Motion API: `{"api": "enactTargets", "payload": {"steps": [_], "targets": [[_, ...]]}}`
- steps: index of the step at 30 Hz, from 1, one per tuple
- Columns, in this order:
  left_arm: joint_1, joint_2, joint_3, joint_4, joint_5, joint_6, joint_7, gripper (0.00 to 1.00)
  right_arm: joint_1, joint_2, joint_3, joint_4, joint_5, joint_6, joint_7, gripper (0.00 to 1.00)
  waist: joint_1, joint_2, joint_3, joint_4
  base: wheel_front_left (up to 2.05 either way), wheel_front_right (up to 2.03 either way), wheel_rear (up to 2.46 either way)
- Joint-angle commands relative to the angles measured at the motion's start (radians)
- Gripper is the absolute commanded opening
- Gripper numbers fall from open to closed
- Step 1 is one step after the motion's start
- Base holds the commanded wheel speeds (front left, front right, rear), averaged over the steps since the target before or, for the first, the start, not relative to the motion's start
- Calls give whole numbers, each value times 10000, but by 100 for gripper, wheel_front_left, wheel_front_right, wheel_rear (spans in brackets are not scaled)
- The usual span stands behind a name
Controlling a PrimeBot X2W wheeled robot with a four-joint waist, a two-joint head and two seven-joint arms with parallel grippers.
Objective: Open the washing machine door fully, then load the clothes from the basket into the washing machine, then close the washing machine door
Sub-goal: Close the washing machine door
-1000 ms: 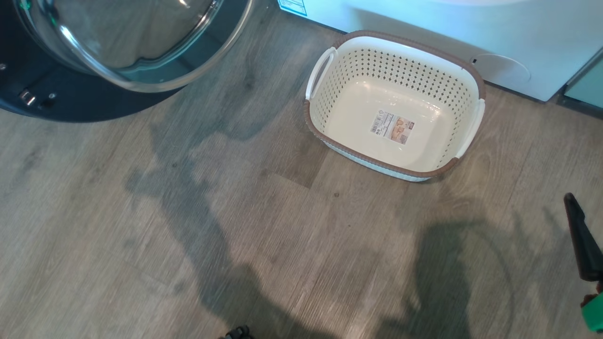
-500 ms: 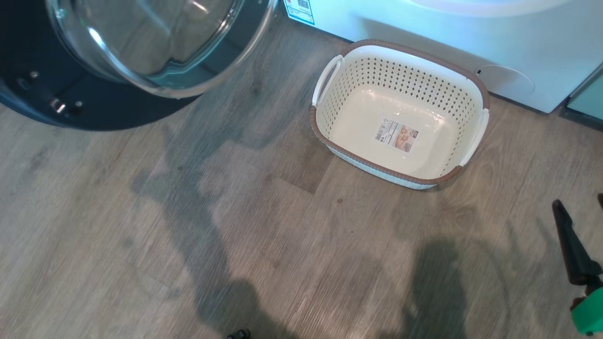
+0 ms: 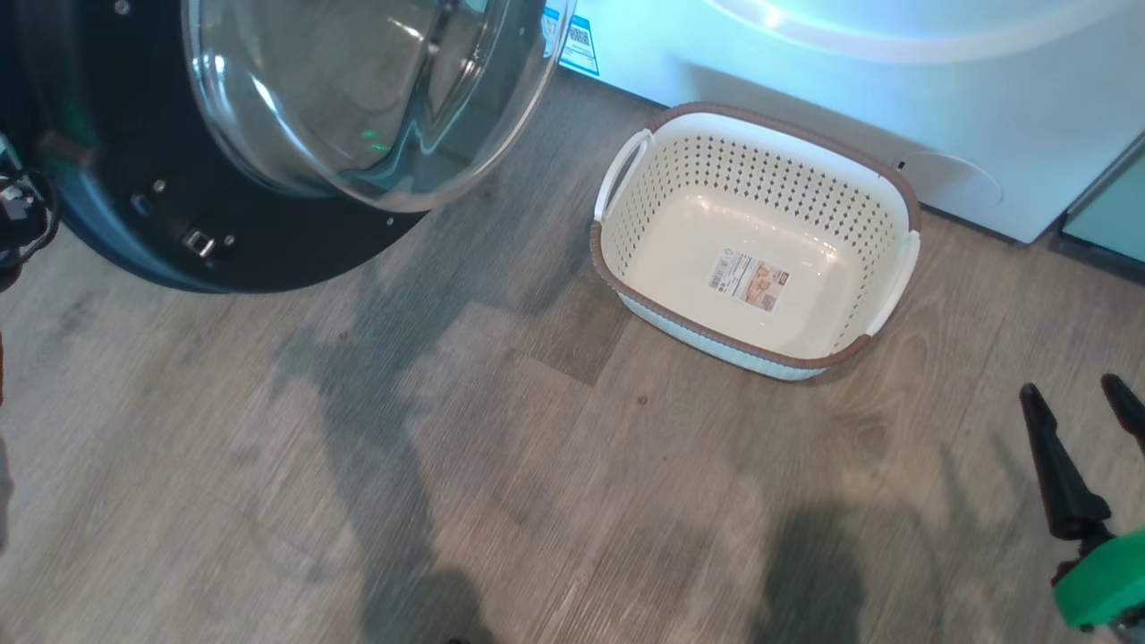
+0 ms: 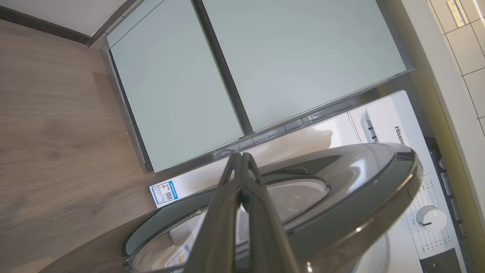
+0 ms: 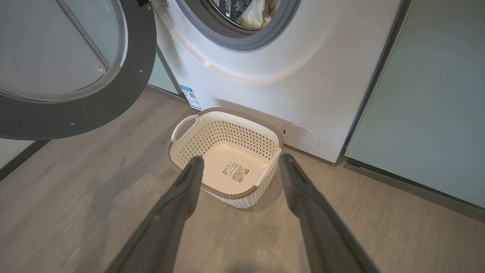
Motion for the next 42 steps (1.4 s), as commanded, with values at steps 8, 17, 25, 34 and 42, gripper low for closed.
{"api": "enactTargets", "payload": {"steps": [8,17,25,34,42], "targets": [[320,668,34,-1129,-181,-44,655,0,-308,134,378,45,86,-29,-300,100,0,0,-329,66,0,0,0],[706,630,-308,-1868,-249,-44,1233,0,-408,422,699,603,166,-29,-665,100,0,0,-736,-106,0,0,0],[855,614,-602,-2265,-340,-44,1797,0,-405,622,833,995,211,-29,-931,100,0,0,-1035,-391,0,0,0],[924,566,-982,-2837,-430,30,2460,0,-444,845,1023,1337,260,-29,-1182,100,0,0,-1231,-782,0,0,0],[997,385,-1186,-3361,-610,169,2841,0,-538,958,1127,1592,308,-29,-1384,100,0,0,-1280,-1140,0,0,0]]}}
